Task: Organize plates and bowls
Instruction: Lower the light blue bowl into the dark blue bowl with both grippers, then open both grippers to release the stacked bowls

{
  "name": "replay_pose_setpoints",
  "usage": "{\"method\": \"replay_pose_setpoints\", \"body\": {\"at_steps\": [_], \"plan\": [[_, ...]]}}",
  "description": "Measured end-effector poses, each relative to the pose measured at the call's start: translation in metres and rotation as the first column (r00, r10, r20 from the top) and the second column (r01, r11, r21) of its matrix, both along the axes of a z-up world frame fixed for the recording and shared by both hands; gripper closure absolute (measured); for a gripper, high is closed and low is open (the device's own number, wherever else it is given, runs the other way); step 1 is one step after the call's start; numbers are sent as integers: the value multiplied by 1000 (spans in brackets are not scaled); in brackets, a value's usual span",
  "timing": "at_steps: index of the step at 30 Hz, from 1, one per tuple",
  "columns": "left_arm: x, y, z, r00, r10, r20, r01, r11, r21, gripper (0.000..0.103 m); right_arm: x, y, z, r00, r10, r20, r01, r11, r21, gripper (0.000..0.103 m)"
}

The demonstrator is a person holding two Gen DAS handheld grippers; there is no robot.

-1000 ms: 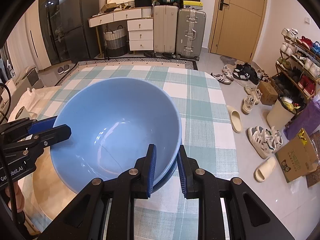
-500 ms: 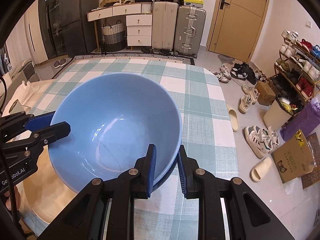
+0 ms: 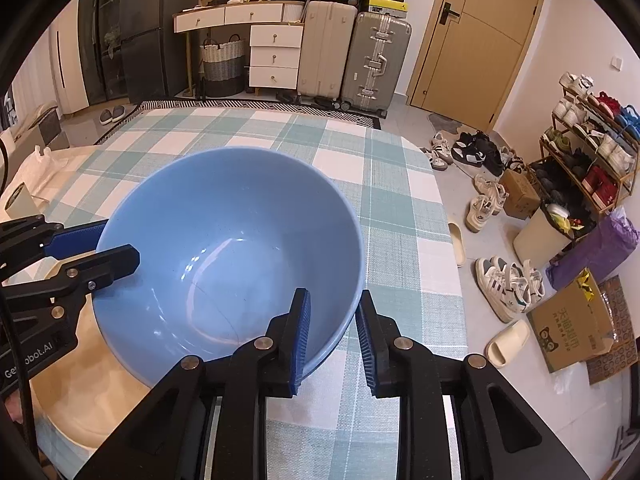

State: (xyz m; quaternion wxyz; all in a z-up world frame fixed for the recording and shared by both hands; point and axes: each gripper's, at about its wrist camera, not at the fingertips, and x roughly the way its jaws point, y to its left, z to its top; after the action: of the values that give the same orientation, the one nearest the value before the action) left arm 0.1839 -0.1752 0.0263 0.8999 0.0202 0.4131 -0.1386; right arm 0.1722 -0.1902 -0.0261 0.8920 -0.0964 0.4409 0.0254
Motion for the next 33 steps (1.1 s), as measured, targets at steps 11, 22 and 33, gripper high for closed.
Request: {"method": "replay_pose_setpoints", "body": {"at_steps": [11,22,33], "plan": [[-1,-3,0,1000,-7,6,7,1000,14,77,-1,3,-3,1000,-1,8,2,999,-32,80],[0,6,1,1000,-10,-16,9,999,-34,58,-1,-2,-3,1000,15,-10,-15,1000,6,73],[3,29,17,1000,1,-15,-3,991,-130,22,-13,-13,19,998,27,52,-34,990,138,21]]}}
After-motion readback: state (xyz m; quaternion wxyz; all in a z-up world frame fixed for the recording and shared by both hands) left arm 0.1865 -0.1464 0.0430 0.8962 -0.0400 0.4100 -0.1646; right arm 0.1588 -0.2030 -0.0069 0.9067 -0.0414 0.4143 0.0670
